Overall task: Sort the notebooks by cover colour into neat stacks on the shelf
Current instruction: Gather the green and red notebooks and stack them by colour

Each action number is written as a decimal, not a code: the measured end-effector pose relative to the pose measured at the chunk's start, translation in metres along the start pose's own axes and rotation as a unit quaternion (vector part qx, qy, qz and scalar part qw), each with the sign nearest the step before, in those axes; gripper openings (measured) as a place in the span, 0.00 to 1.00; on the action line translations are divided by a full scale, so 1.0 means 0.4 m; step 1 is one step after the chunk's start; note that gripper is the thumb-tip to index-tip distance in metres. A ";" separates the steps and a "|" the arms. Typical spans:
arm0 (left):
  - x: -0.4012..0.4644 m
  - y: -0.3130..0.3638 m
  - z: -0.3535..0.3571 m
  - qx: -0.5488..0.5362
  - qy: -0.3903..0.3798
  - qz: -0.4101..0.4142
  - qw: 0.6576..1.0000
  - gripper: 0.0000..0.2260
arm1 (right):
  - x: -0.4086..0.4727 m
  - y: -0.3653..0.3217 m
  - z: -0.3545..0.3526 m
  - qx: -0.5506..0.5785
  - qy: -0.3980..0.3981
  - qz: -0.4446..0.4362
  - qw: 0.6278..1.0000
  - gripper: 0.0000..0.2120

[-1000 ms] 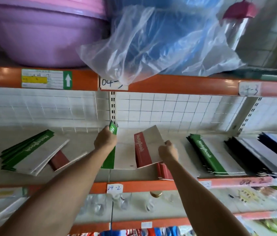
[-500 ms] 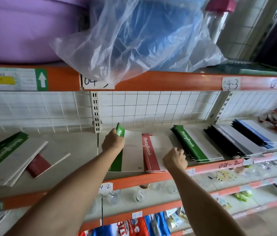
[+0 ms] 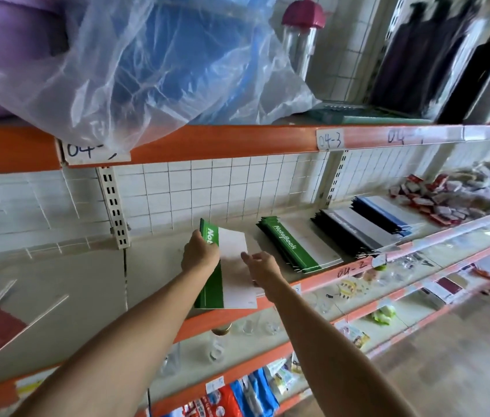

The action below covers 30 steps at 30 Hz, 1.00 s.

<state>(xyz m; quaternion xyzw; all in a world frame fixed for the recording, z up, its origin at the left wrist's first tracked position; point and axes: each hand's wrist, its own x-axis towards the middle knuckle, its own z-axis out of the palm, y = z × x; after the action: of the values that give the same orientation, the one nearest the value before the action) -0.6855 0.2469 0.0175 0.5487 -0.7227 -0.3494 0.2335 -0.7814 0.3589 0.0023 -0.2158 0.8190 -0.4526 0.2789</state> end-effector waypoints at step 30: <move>-0.032 0.288 0.373 0.284 -0.040 0.233 0.929 0.20 | 0.341 0.141 -0.487 -0.303 0.048 -0.067 0.950 0.25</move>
<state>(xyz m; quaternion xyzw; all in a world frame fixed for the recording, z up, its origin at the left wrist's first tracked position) -0.8621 0.3139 0.0093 0.3943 -0.9078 -0.0867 0.1135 -1.0165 0.4254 0.0027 -0.3227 0.9135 -0.2109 0.1302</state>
